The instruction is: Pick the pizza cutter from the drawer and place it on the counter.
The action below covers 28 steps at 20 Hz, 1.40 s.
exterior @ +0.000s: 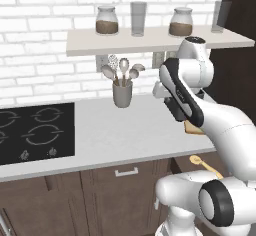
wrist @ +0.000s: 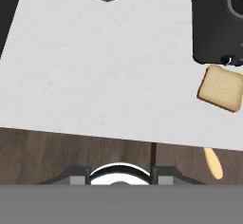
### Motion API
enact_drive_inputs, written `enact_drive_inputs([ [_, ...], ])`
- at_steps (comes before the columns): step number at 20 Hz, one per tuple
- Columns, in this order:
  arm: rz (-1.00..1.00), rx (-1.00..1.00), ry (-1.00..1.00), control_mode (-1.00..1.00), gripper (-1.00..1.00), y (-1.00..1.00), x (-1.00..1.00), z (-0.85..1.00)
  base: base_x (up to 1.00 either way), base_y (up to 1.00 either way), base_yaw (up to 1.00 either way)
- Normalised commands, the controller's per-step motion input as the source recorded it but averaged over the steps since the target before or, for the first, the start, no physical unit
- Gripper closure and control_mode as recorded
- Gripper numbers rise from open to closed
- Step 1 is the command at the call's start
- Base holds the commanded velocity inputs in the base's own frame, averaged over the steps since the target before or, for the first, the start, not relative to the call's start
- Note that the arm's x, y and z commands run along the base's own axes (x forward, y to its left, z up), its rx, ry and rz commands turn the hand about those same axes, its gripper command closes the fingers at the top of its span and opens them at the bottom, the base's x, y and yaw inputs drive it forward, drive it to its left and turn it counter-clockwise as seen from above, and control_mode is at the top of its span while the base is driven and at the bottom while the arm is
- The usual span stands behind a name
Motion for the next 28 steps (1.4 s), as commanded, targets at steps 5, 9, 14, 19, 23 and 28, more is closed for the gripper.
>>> enact_drive_inputs([
  [5, 0.00, 0.00, 0.00, -1.00, -1.00, -0.19, -0.27, -0.10, 0.00, 0.00, 0.00],
  [9, 0.00, 0.00, -0.01, -1.00, -1.00, -0.54, -0.61, -0.21, 0.00, 0.00, 0.00],
  [14, 0.00, 0.00, -0.02, -1.00, -1.00, -0.57, -0.58, -0.22, 0.00, 0.00, 0.00],
  [19, 0.00, 0.00, -0.01, -1.00, -1.00, -0.46, -0.35, -0.20, 0.00, 0.00, 0.00],
  [23, 0.00, 0.00, 0.00, -1.00, -1.00, -0.42, -0.12, 0.00, 0.00, 0.00, 0.00],
  [28, 0.00, 0.00, 0.00, -1.00, -1.00, -0.50, -0.02, -0.22, 0.00, 0.00, 0.00],
])
